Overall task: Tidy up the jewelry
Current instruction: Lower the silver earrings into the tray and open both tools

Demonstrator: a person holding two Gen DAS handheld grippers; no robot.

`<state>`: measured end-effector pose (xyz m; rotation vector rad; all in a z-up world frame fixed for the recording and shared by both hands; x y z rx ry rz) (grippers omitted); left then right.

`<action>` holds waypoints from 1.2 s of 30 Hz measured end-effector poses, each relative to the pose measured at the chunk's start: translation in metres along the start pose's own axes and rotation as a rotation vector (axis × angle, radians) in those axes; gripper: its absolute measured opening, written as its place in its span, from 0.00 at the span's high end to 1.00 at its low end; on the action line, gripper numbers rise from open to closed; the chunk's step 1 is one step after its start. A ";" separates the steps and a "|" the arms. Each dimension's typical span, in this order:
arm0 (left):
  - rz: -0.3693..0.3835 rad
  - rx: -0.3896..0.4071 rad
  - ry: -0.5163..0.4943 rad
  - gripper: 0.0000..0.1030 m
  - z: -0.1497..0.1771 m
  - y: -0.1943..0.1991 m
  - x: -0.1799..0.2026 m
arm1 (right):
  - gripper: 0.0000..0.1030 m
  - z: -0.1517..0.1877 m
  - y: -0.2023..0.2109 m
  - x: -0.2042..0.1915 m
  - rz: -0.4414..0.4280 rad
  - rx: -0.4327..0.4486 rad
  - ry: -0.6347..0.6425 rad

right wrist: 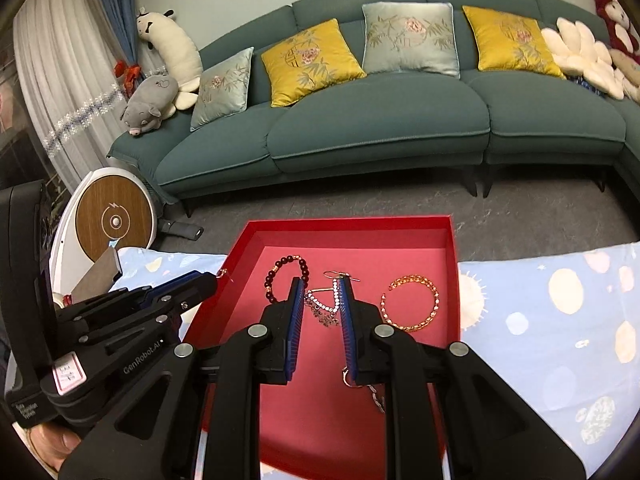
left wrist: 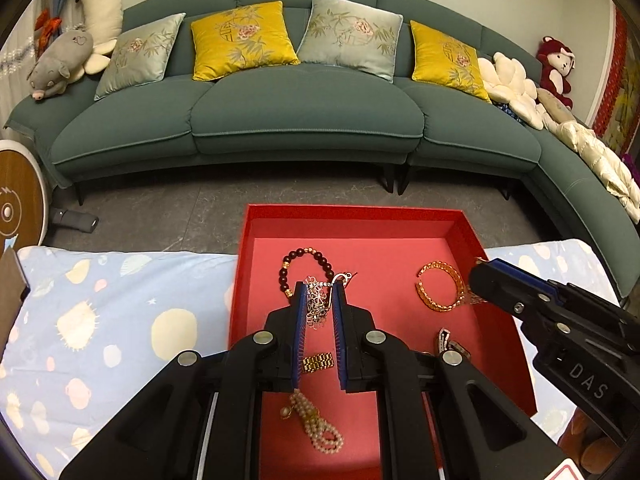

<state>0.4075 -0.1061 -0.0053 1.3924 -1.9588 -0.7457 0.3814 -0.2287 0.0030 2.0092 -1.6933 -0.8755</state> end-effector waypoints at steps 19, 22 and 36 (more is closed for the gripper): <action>0.012 -0.013 0.124 0.56 0.002 -0.029 -0.006 | 0.74 0.008 -0.033 0.007 -0.003 -0.011 -0.020; 0.020 0.009 0.133 0.56 0.000 -0.008 -0.010 | 0.73 0.001 -0.011 0.006 0.006 0.041 -0.007; -0.097 0.107 0.002 0.52 0.049 0.140 -0.009 | 0.57 0.032 0.156 -0.032 0.065 0.156 0.060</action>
Point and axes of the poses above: each gripper's, at about its wrist camera, not at the fingertips, and y roughly against the way its jaws point, x to its right, z to its underside, the point moved 7 cm from there along -y, roughly the way its jaws point, and after that the axes turned 6 degrees about y, right-handed, at the moved point
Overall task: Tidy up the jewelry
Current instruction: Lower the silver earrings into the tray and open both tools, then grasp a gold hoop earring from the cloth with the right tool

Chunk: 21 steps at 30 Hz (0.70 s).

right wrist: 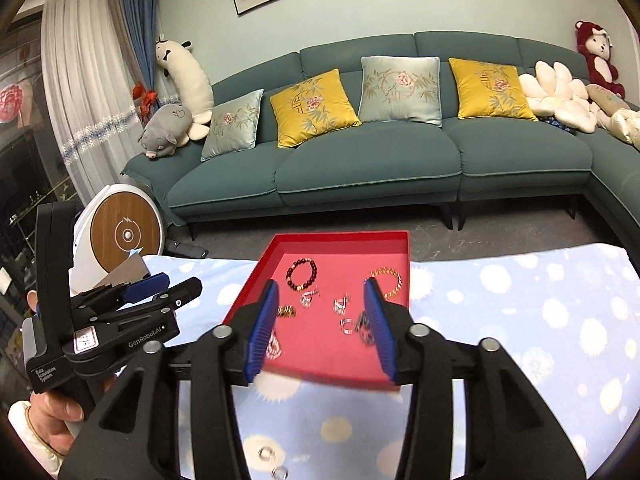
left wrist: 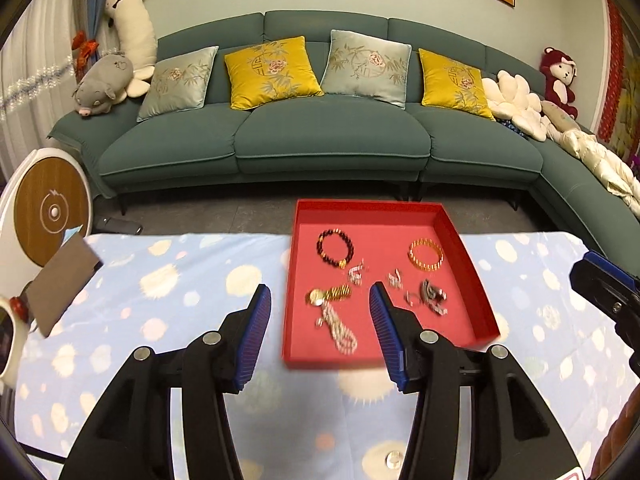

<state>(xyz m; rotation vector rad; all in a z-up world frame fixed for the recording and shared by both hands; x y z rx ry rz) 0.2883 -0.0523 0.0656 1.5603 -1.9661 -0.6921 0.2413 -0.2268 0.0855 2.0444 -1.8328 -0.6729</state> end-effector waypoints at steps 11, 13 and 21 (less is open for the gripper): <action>-0.010 -0.098 -0.006 0.52 0.077 0.027 -0.009 | 0.57 0.068 0.043 -0.019 -0.004 -0.061 0.003; -0.012 -0.114 0.015 0.52 0.090 0.029 -0.015 | 0.57 0.082 0.044 -0.024 -0.017 -0.084 0.003; -0.052 -0.163 0.039 0.47 0.130 0.022 -0.042 | 0.57 0.145 0.024 -0.049 -0.040 -0.219 0.083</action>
Point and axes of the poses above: each gripper's, at about its wrist camera, not at the fingertips, and y roughly against the way its jaws point, x to its right, z to its underside, the point moved 7 cm from there along -y, roughly the way its jaws point, and after that the axes turned 6 degrees about y, right-handed, at the moved point
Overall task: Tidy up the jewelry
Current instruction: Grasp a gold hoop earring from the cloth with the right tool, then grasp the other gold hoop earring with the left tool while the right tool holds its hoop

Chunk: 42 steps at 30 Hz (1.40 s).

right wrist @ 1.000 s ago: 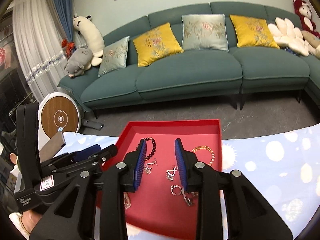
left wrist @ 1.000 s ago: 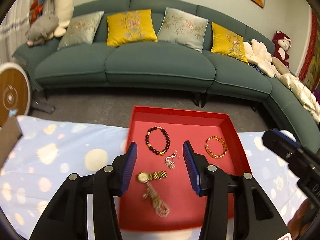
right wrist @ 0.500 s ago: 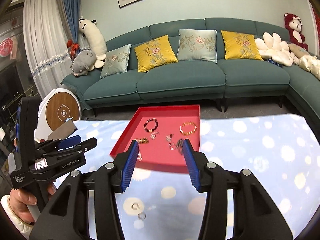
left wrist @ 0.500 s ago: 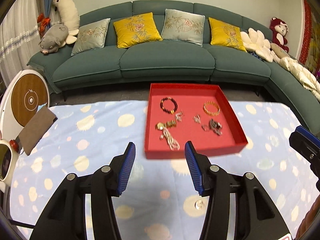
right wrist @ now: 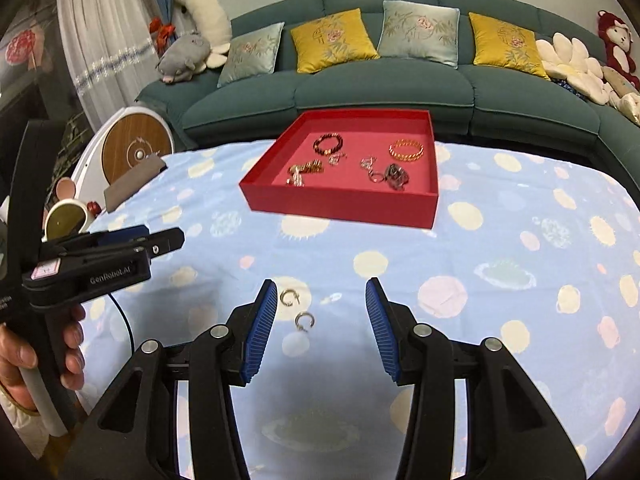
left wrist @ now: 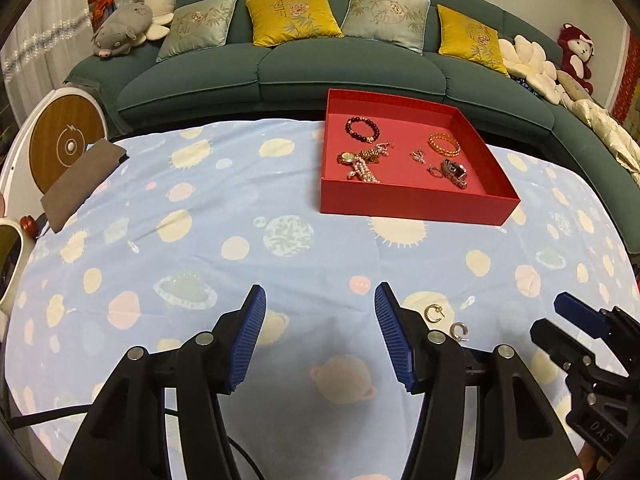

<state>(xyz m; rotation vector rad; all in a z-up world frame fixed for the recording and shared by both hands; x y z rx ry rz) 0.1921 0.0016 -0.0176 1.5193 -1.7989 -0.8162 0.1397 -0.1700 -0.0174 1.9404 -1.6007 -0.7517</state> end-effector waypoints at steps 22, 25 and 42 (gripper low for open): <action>-0.002 -0.036 -0.016 0.45 0.015 -0.013 -0.025 | 0.61 0.035 -0.080 -0.036 0.004 -0.143 0.117; -0.002 -0.039 -0.013 0.45 0.014 -0.014 -0.025 | 0.67 0.038 -0.084 -0.036 0.018 -0.154 0.128; 0.019 -0.062 -0.056 0.45 0.019 -0.024 0.003 | 0.84 0.037 -0.079 -0.023 0.039 -0.158 0.110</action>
Point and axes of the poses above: each gripper's, at about its wrist camera, not at the fingertips, and y roughly against the way its jaws point, x to its right, z to its underside, the point moved 7 cm from there along -y, roughly the way its jaws point, and after that the axes turned 6 degrees about y, right-handed, at the moved point
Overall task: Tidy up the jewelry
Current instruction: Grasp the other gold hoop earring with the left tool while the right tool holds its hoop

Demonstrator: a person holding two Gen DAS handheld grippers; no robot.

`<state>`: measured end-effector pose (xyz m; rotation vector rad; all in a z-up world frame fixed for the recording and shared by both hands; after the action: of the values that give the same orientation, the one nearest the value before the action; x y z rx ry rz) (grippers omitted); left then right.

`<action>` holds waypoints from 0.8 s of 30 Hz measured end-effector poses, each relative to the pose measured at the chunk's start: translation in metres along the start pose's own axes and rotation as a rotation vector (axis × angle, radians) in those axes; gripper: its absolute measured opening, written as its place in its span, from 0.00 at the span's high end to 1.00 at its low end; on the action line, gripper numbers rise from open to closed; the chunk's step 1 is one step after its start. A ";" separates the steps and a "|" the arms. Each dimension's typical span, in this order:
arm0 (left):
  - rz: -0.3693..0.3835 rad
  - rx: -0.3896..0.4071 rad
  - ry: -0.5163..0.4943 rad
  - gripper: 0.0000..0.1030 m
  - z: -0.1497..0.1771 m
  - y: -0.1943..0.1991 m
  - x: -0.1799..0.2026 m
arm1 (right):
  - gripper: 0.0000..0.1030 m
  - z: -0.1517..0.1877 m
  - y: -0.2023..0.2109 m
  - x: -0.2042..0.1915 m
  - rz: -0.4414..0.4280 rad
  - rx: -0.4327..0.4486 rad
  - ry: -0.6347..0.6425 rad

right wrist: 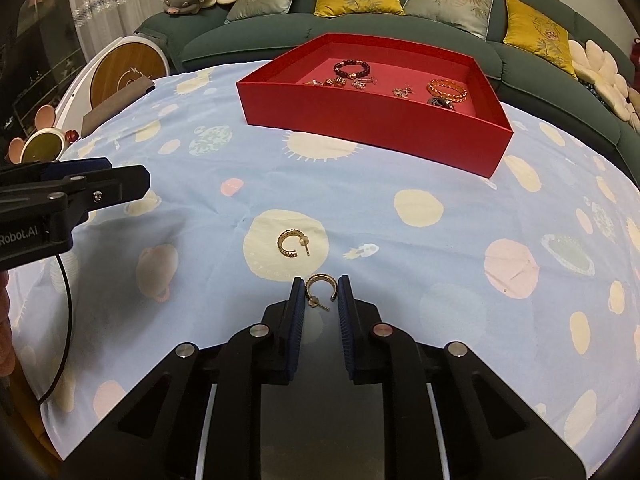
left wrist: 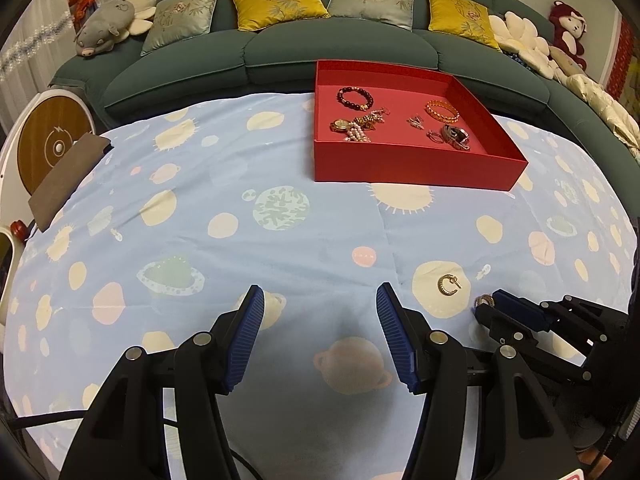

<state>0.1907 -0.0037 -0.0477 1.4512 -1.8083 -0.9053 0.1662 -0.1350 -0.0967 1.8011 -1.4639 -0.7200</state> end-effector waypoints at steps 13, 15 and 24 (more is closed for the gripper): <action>0.039 -0.024 -0.089 0.40 0.005 -0.019 0.062 | 0.84 0.007 0.032 0.039 -0.003 0.032 -0.089; 0.053 -0.039 -0.088 0.40 0.007 -0.025 0.069 | 0.84 0.011 0.034 0.044 0.002 0.031 -0.094; 0.079 -0.078 -0.084 0.40 0.016 -0.058 0.095 | 0.84 0.025 0.045 0.071 0.014 0.037 -0.133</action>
<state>0.1912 -0.1043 -0.0991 1.3018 -1.8559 -0.9983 0.1347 -0.2142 -0.0755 1.7983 -1.5837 -0.8242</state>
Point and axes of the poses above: each gripper's, at about its wrist camera, not at the fingertips, and y roughly against the way its jaws point, x to its right, z to its underside, the point moved 7 cm from there along -y, roughly the way its jaws point, and after that the axes turned 6 degrees about y, right-handed, at the moved point
